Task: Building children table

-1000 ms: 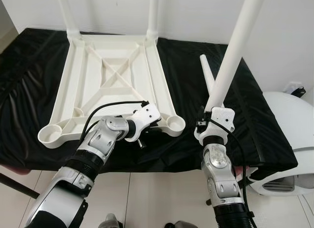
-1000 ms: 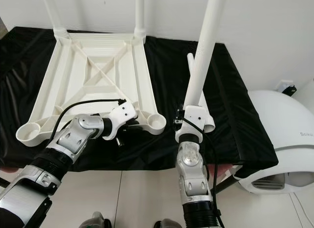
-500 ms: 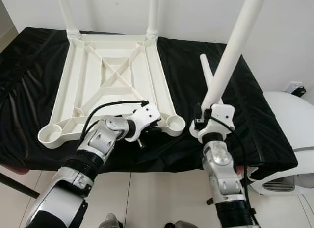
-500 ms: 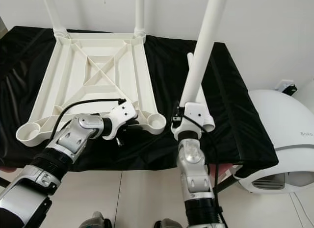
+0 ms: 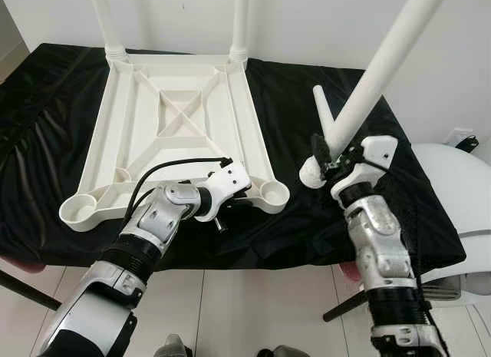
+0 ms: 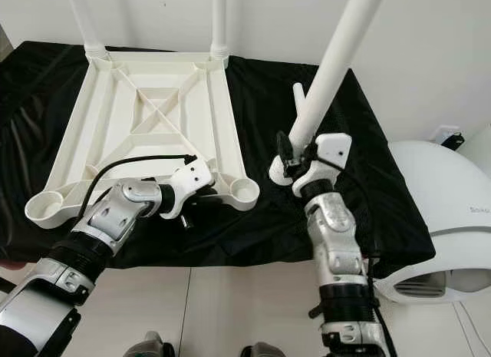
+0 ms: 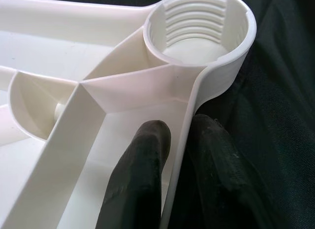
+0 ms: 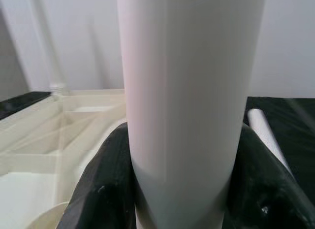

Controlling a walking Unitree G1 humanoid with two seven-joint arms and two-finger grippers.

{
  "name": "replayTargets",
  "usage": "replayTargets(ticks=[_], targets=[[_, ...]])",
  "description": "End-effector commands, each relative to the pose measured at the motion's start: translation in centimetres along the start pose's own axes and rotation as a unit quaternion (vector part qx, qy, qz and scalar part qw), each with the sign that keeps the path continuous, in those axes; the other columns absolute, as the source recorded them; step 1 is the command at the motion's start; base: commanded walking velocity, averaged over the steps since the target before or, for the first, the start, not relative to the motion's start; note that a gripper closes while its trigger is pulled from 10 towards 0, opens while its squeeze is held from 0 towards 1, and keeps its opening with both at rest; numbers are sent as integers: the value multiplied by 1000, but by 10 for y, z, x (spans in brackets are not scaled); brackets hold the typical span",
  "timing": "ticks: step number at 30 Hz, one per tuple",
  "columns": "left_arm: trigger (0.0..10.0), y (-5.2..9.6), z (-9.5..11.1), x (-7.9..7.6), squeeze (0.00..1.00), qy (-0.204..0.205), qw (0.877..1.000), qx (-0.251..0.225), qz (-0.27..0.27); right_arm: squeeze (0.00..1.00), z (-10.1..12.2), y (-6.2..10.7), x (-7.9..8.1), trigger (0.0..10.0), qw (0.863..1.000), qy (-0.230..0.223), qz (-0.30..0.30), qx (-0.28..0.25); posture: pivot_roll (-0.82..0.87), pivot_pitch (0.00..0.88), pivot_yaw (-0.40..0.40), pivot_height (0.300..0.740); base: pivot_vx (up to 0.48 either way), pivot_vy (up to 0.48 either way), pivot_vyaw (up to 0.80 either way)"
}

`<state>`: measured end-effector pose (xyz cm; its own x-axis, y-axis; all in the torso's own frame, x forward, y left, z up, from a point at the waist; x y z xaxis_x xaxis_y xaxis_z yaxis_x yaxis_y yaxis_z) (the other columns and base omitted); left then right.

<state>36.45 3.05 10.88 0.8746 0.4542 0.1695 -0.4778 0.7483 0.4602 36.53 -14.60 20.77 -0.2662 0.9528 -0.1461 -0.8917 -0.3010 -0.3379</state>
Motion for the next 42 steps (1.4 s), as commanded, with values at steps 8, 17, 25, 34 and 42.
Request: replayTargets(ticks=[8, 17, 25, 34, 42], targets=[[10000, 15, -11, 2, 0, -27, 1000, 9, -5, 0, -5, 4, 14, 10000, 986, -45, 158, 13, 5, 21, -53, 740, 0, 0, 0], [10000, 20, -13, -3, 0, -30, 999, 10, -22, 0, -6, 4, 22, 10000, 971, -50, 235, 14, 15, 31, -52, 740, 0, 0, 0], [10000, 17, -12, -10, 0, -30, 999, 7, -31, 0, -1, 3, 39, 10000, 953, -46, 300, -1, 18, 39, -46, 740, 0, 0, 0], [10000, 4, -2, -12, 0, -26, 999, -4, -20, 0, 3, -1, 62, 10000, 937, -50, 346, -24, 25, 40, -49, 740, 0, 0, 0], [10000, 2, -1, -13, 0, -22, 1000, -6, -18, 0, -5, 6, 66, 10000, 932, -51, 358, -17, 20, 42, -45, 740, 0, 0, 0]])
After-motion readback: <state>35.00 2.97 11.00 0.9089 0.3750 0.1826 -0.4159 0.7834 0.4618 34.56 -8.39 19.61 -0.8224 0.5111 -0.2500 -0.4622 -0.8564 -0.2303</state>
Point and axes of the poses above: a point about 5 cm out from each wrist's last joint towards the gripper, its own y axis pointing back from the gripper into the wrist, its own z axis along the axis of the wrist's last joint, x = y × z, the point moved 6 cm from there along -y, pointing out of the wrist towards the gripper, and after that the axes turned 9 degrees about y, right-handed, at the moved point
